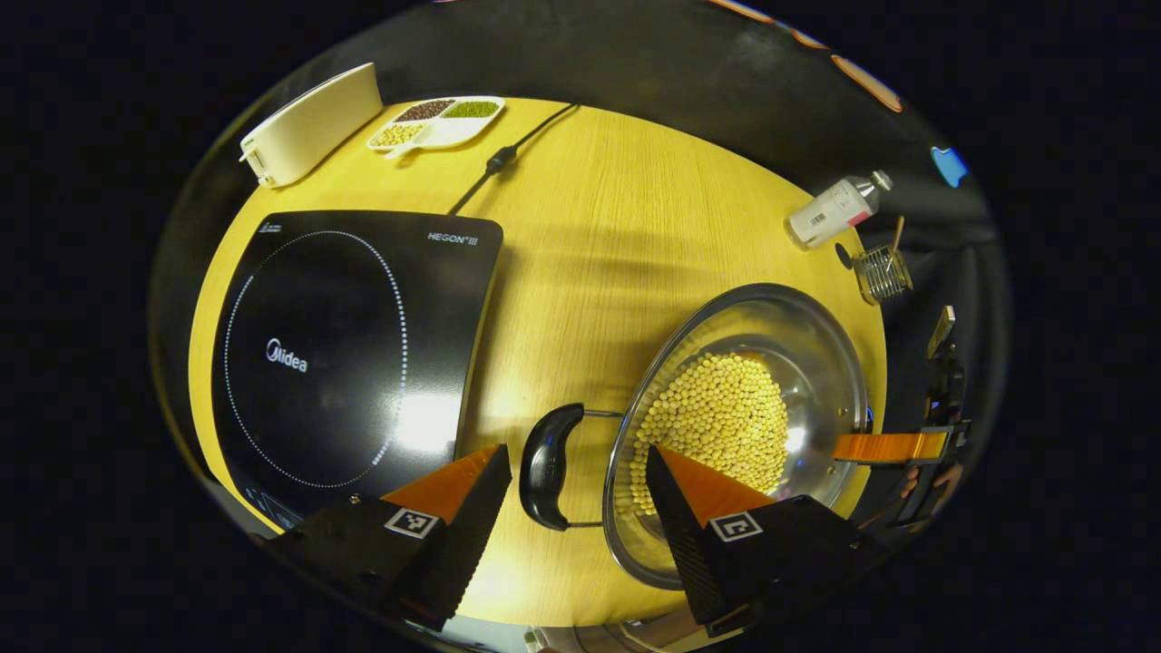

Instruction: First push the handle of the pot to place it horizontally, then grasp the pot with both hands and set it on the induction cooktop.

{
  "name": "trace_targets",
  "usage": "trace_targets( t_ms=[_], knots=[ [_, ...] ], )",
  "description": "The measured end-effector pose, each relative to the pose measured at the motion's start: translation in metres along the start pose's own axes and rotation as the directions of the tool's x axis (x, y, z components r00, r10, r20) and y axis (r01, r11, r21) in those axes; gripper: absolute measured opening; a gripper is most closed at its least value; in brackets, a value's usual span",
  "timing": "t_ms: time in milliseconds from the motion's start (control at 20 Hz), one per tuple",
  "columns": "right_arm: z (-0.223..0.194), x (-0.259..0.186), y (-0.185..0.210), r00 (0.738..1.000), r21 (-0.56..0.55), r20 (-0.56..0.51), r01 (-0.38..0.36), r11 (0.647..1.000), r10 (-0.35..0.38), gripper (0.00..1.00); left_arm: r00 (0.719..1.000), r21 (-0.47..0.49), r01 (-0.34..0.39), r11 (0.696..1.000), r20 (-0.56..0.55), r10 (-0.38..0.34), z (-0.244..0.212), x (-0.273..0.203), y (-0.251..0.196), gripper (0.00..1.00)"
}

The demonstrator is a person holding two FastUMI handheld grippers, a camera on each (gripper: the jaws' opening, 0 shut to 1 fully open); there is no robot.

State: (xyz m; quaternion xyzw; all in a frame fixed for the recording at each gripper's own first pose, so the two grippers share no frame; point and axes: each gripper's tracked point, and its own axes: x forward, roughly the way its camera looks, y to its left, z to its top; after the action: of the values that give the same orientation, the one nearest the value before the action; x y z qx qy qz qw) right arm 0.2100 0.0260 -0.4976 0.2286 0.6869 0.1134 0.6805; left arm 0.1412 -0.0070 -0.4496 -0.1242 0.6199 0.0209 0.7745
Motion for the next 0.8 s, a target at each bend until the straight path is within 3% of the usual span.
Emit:
trace_targets(
  t_ms=[200,300,450,500,550,600,700,800],
  knots=[
    [0.004,0.008,0.001,1.0,0.009,-0.02,0.001,1.0,-0.001,0.87,0.999,-0.007,-0.005,1.0,-0.04,0.004,0.0,0.014,0.005,0.88],
    [0.003,0.012,0.001,1.0,0.016,-0.031,0.0,1.0,0.0,0.71,0.998,-0.019,-0.008,1.0,-0.057,0.007,-0.002,0.021,0.007,0.85],
    [0.001,0.016,0.0,0.999,-0.003,-0.044,0.016,1.0,-0.017,0.71,0.997,-0.053,0.006,0.999,-0.078,-0.01,-0.005,0.027,0.006,0.75],
    [0.001,0.017,0.0,0.999,-0.009,-0.044,0.019,1.0,-0.019,0.81,0.996,-0.061,0.009,0.998,-0.082,-0.014,-0.006,0.028,0.006,0.74],
    [0.002,0.019,-0.006,0.998,-0.019,-0.035,0.046,0.999,-0.047,0.71,0.996,-0.059,0.007,0.998,-0.087,-0.012,-0.007,0.029,0.007,0.77],
    [0.005,0.022,-0.012,0.997,-0.037,-0.031,0.068,0.997,-0.069,0.65,0.996,-0.054,0.009,0.999,-0.094,-0.014,-0.008,0.03,0.008,0.71],
    [0.006,0.021,-0.012,0.997,-0.05,-0.027,0.075,0.996,-0.076,0.53,0.995,-0.053,0.011,0.999,-0.1,-0.016,-0.008,0.028,0.008,0.7],
    [0.008,0.02,-0.012,0.997,-0.064,-0.001,0.082,0.995,-0.082,0.51,0.995,-0.057,0.013,0.998,-0.099,-0.019,-0.007,0.027,0.008,0.69]
  ],
)
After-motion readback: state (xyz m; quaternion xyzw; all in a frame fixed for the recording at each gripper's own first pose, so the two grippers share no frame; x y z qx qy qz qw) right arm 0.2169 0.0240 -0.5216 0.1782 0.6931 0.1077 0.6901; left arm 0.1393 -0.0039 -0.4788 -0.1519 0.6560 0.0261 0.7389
